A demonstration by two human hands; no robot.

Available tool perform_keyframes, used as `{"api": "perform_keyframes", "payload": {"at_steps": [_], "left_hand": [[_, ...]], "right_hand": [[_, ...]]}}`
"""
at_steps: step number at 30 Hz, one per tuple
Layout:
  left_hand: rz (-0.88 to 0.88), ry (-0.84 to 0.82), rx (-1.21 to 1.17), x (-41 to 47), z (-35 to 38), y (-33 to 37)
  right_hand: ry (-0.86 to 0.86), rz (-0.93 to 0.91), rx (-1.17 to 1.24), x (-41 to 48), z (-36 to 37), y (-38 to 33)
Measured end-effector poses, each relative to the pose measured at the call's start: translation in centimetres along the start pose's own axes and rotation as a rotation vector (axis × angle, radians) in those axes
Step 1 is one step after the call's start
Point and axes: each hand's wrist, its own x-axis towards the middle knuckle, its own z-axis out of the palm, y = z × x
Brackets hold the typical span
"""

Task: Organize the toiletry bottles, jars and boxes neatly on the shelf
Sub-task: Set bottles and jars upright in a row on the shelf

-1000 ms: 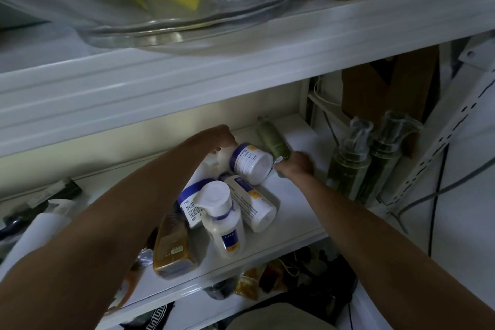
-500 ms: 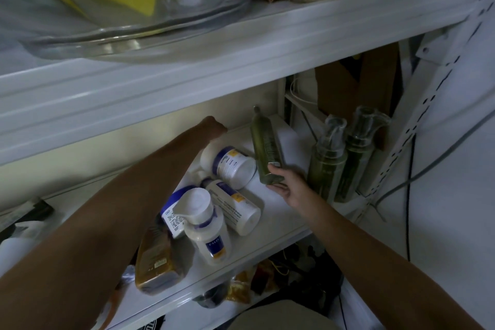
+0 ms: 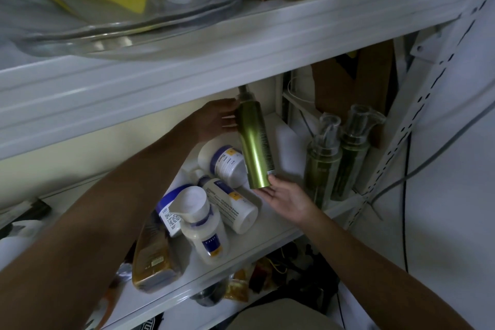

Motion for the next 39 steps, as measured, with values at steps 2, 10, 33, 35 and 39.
{"api": "perform_keyframes", "payload": {"at_steps": [2,10,33,35,39], "left_hand": [[-0.005,-0.056,0.004,-0.1,-0.2,-0.1],[0.003,-0.047,0.088,-1.4,1.1,0.0],[0.027,0.058,0.634,-3.9,6.1,-0.4],[0.029,0.079,0.634,-4.3,6.4,-0.7],[0.031,0.128,0.651,-4.9,7.3,-0.8]], "right_hand": [[-0.04,0.028,0.034,-0.6,-0.6,0.1],[0.043,0.092,0.119,-2.1,-1.4,0.4],[0.541,0.145,-0.273,-3.5,-2.3,1.5],[0.592,0.112,-0.359,-3.8,-2.3,1.7],[0.631,0.0,-0.509,-4.8,-2.5,2.1]]}}
